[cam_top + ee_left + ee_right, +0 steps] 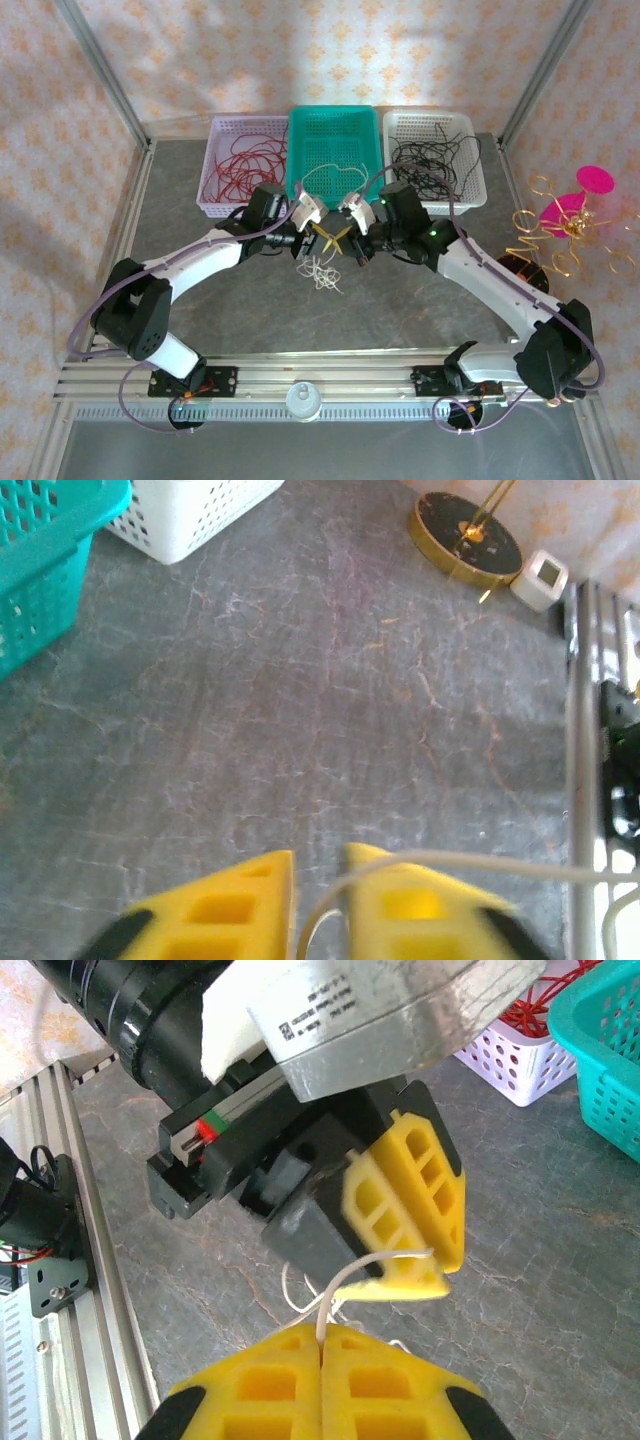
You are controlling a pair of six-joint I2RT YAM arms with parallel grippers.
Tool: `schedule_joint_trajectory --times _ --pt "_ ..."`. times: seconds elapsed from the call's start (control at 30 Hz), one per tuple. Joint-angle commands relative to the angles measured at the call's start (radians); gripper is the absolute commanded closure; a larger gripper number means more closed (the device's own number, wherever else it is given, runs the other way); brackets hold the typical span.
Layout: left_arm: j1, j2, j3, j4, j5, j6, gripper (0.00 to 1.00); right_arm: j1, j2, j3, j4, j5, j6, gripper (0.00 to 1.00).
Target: Untangle the cables
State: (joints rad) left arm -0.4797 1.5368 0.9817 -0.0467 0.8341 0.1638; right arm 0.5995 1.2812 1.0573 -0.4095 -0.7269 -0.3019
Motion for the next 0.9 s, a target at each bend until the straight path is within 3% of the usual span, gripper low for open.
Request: schedule_joint_trajectory --times 0.0,0.07,0.23,0.3,0.4,0.7,0.87 --pt "-0.006 -0.026 -0.002 0.072 -0.043 -0.018 1.0 0.002 -0.008 0.028 -0.024 -0.001 -0.022 1.0" --pt "-0.007 -0.068 -0.039 0.137 -0.088 -0.064 1.0 0.002 -0.016 0.014 0.002 0.049 -0.01 1.0" --pt "-0.024 -0.156 -0.08 0.172 -0.155 -0.137 1.0 0.003 -0.083 -0.107 0.257 0.208 0.148 0.65" --pt "-0.031 -0.176 -0.082 0.162 -0.165 -0.167 1.0 0.009 -0.094 -0.183 0.412 0.217 0.233 0.58" --pt "-0.04 -0.196 -0.084 0.153 -0.18 -0.228 1.0 0.021 -0.141 -0.28 0.603 0.246 0.333 0.55" --pt "-0.051 -0.277 -0.092 0.159 -0.202 -0.381 1.0 0.056 -0.104 -0.427 0.874 0.421 0.467 0.53" --pt "-0.057 -0.292 -0.055 0.113 -0.194 -0.408 1.0 0.06 0.007 -0.448 1.026 0.435 0.509 0.5"
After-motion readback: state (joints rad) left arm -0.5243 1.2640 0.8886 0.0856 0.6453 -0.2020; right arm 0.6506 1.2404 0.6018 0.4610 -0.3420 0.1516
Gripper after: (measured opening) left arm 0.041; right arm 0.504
